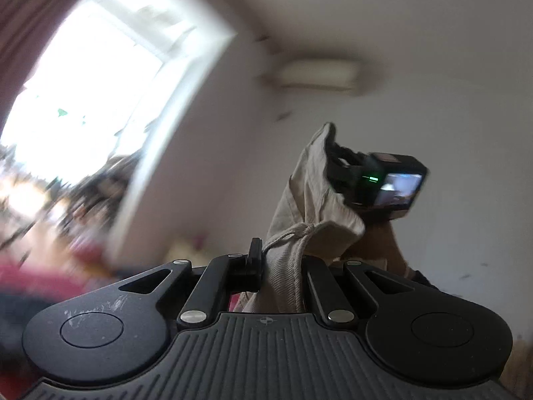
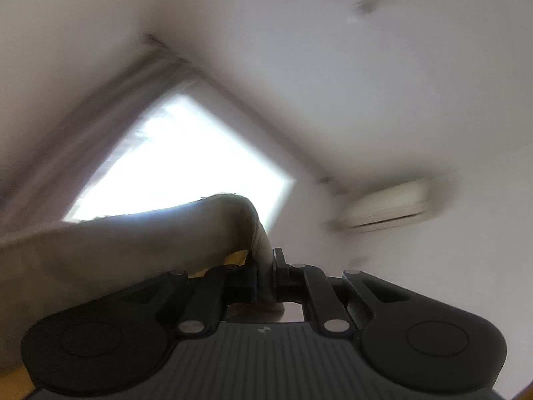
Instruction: Fold clothes
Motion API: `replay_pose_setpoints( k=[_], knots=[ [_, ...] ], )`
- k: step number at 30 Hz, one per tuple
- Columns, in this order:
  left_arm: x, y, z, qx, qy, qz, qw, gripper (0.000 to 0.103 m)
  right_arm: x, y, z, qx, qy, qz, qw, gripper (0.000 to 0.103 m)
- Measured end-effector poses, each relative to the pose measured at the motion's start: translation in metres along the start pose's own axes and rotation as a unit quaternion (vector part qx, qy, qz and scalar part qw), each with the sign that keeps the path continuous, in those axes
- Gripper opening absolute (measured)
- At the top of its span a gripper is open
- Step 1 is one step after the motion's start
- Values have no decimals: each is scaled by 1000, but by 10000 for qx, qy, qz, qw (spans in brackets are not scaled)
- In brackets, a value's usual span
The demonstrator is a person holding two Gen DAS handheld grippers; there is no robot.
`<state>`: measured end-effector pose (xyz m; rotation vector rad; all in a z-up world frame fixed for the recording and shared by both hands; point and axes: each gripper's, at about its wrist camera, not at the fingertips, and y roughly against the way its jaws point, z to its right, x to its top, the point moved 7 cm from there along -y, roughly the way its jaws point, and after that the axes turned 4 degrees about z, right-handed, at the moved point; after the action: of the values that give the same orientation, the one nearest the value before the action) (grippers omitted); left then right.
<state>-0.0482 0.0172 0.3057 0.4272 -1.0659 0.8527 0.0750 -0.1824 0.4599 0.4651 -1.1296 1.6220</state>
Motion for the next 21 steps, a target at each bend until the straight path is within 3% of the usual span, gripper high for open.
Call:
replay_pose_setpoints(
  k=[5, 8, 11, 14, 17, 20, 21],
  knots=[
    [-60, 82, -90, 1185, 632, -361, 9903, 4, -29, 65, -162, 1463, -17, 354, 9886, 8],
    [-88, 141, -137, 2089, 904, -311, 9732, 4, -34, 104, -255, 2313, 104, 575, 9711, 8],
    [-117, 195, -164, 2749, 1157, -275, 9541, 4, -33, 127, -329, 3155, 1, 555, 9473, 8],
    [-137, 246, -177, 3382, 1437, -283, 9296, 4, -16, 157, -390, 3875, 8, 647, 9196, 8],
    [-154, 288, -196, 3963, 1988, -243, 8960, 4, -9, 172, -451, 4464, 34, 517, 8933, 8],
    [-176, 329, -215, 4500, 2368, -264, 8607, 4, -23, 185, -522, 5116, 224, -47, 8589, 10],
    [-188, 340, -223, 4642, 2494, -310, 8493, 4, -30, 190, -545, 5345, 305, -272, 8442, 16]
  ],
)
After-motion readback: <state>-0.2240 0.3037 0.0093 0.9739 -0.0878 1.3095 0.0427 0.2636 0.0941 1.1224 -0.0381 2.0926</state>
